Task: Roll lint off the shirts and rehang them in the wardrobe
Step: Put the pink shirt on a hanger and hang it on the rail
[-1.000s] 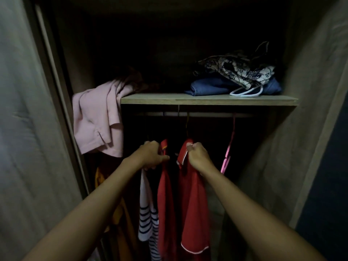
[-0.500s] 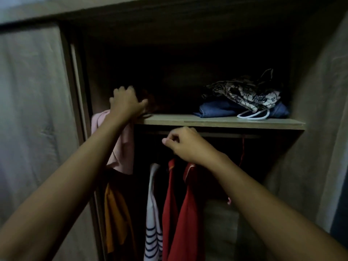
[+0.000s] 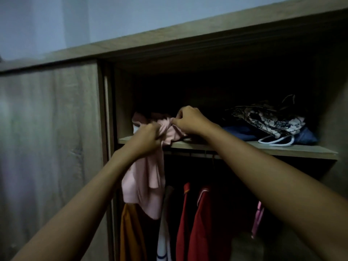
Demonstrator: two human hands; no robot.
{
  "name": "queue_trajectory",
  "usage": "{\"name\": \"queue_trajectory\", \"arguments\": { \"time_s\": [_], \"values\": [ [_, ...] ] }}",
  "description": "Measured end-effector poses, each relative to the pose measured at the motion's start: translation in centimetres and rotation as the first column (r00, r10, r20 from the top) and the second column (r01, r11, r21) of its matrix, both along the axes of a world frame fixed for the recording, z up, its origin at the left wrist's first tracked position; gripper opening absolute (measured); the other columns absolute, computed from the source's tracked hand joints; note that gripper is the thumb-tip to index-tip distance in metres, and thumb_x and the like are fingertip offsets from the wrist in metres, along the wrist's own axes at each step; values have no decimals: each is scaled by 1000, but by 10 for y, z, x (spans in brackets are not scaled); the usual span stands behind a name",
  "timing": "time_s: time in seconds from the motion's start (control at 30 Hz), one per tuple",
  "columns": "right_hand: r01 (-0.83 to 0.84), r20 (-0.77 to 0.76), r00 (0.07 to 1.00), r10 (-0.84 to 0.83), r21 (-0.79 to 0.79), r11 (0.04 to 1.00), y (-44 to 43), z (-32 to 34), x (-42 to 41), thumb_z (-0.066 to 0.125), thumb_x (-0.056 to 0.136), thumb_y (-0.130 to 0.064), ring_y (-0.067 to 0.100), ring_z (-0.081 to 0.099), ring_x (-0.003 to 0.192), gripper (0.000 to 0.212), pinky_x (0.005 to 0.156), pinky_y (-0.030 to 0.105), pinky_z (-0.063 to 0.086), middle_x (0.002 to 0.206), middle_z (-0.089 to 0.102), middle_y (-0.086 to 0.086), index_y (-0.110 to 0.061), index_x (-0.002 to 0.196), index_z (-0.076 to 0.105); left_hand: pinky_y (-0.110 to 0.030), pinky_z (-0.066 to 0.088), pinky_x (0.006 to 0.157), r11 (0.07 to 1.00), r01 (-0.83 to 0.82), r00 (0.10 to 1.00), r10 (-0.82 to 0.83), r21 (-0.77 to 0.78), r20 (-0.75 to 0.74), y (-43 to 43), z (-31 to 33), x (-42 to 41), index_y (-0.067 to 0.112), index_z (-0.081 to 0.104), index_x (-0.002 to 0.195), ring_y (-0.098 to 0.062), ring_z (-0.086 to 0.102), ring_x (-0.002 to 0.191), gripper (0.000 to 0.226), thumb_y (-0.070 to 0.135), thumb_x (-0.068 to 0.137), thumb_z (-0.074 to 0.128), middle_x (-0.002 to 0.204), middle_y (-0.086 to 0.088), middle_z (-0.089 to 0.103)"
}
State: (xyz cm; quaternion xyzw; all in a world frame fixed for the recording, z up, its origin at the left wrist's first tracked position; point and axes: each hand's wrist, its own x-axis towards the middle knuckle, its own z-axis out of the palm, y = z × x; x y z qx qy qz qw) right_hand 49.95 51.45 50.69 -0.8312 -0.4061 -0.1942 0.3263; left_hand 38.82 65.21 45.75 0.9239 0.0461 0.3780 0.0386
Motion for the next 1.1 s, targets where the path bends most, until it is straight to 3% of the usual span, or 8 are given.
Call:
{"name": "queue_trajectory", "arguments": {
  "time_s": [0.1, 0.27, 0.4, 0.5, 0.6, 0.73, 0.9, 1.1],
  "values": [
    [41, -13, 999, -42, -35, 999, 11, 5, 9, 69, 85, -49, 27, 66, 90, 43, 72, 33, 54, 107, 69, 11, -11, 106, 66, -34, 27, 63, 988, 139, 990, -139, 60, 1, -17, -14, -23, 9, 52, 80, -35, 58, 78, 15, 13, 90, 62, 76, -11, 57],
    [42, -109, 993, -50, -76, 996, 24, 11, -4, 71, 71, -71, 27, 66, 102, 80, 76, 31, 51, 119, 66, 10, -10, 122, 63, -36, 33, 64, 937, 344, 937, -337, 67, -96, -30, -31, -39, 3, 55, 87, -22, 49, 71, 25, 26, 97, 58, 80, -10, 58],
    [103, -22, 993, -119, -363, 926, 29, 6, -11, 73, 81, -50, 26, 64, 93, 58, 72, 30, 48, 112, 66, 9, -8, 120, 63, -32, 36, 58, 932, 360, 916, -359, -26, -179, -29, -39, -49, 9, 57, 81, -17, 48, 65, 31, 36, 95, 64, 74, -5, 55],
    [59, -35, 997, -71, -266, 962, 30, -4, -7, 76, 78, -37, 25, 67, 80, 38, 61, 31, 53, 95, 69, 9, -9, 102, 69, -27, 50, 61, 911, 385, 916, -396, -149, -55, -19, -34, -61, 18, 65, 81, -13, 60, 70, 28, 43, 93, 66, 77, 3, 64],
    [0, -32, 999, -3, -110, 994, 24, -14, -8, 75, 72, -26, 23, 70, 75, 15, 65, 37, 59, 83, 71, 6, -16, 83, 73, -16, 48, 62, 916, 367, 924, -340, -163, 173, 0, -25, -73, 25, 64, 83, -8, 63, 75, 19, 41, 92, 65, 80, 9, 64],
    [-79, 54, 996, 72, 133, 988, 3, -20, -18, 70, 72, -12, 7, 58, 61, 3, 56, 25, 45, 66, 66, -4, -12, 74, 67, -12, 43, 56, 911, 345, 874, -225, -225, 430, 28, -9, -84, 19, 64, 87, -8, 61, 67, 17, 35, 94, 66, 74, 6, 64],
    [-175, 102, 983, 152, 280, 944, -20, -18, -35, 59, 76, -13, -1, 62, 70, 13, 64, 22, 48, 78, 72, -7, -19, 81, 69, -19, 47, 69, 915, 317, 893, -198, -251, 404, 51, 6, -97, 22, 63, 103, -2, 60, 84, 12, 27, 93, 67, 91, 8, 64],
    [-301, 19, 950, 312, 331, 894, -30, -5, -70, 56, 86, 8, 18, 71, 88, 25, 81, 39, 57, 94, 77, 8, -8, 94, 74, -28, 49, 93, 930, 323, 903, -247, -175, 351, 60, 6, -96, 23, 52, 133, -10, 55, 109, 53, 21, 84, 74, 124, 0, 56]
  ]
}}
